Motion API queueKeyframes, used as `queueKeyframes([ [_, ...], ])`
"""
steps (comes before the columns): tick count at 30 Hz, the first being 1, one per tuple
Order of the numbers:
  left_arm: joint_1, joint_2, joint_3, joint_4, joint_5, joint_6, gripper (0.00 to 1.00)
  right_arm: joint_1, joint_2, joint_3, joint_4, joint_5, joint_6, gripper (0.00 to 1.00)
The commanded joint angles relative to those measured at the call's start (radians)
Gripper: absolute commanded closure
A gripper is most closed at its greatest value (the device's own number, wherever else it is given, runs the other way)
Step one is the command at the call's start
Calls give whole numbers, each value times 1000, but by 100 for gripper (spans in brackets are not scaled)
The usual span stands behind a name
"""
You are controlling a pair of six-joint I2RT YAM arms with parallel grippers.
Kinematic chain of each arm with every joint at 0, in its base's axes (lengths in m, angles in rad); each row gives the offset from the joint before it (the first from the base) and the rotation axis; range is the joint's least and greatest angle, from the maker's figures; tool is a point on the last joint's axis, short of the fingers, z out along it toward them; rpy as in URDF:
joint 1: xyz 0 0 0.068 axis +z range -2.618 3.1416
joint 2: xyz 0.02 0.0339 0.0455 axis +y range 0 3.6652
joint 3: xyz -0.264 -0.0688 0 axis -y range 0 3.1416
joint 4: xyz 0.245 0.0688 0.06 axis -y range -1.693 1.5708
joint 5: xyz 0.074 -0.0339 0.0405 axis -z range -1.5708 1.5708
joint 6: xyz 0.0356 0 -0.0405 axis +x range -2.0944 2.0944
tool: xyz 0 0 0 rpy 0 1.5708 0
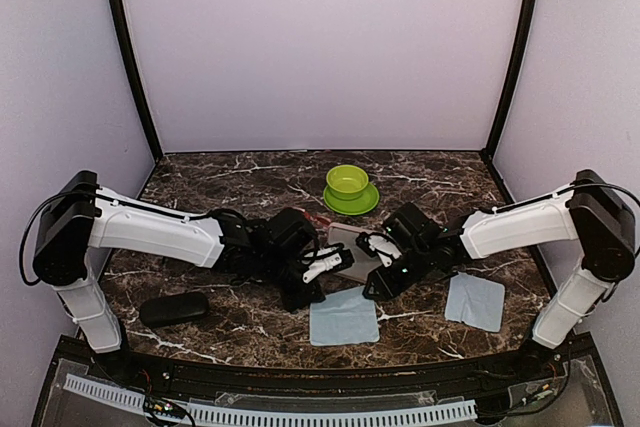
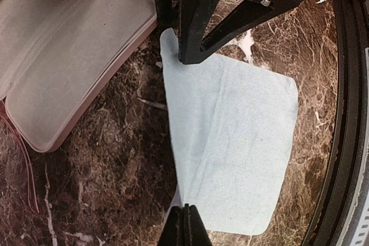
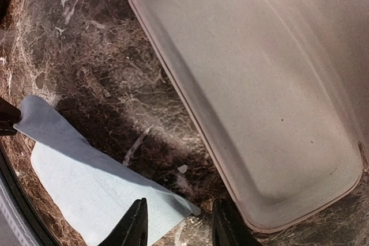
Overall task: Organize the sunglasses
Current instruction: Pick up the glasses cleaning cloth from the corner of the board.
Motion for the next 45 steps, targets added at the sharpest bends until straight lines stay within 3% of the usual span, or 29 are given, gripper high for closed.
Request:
queueKeyframes([
  [1, -6, -32, -7, 10, 12, 15, 100, -11, -14, 5, 48, -27, -65, 61],
  [11, -6, -37, -11, 8, 9, 13, 100, -21, 5, 3, 65, -65, -141, 66],
  [28, -7, -37, -13, 7, 9, 5, 100, -27, -16, 3, 26, -68, -168, 99],
  [45, -14, -47, -26, 13, 31, 10, 100, -25, -95, -26, -7, -157, -169, 100],
])
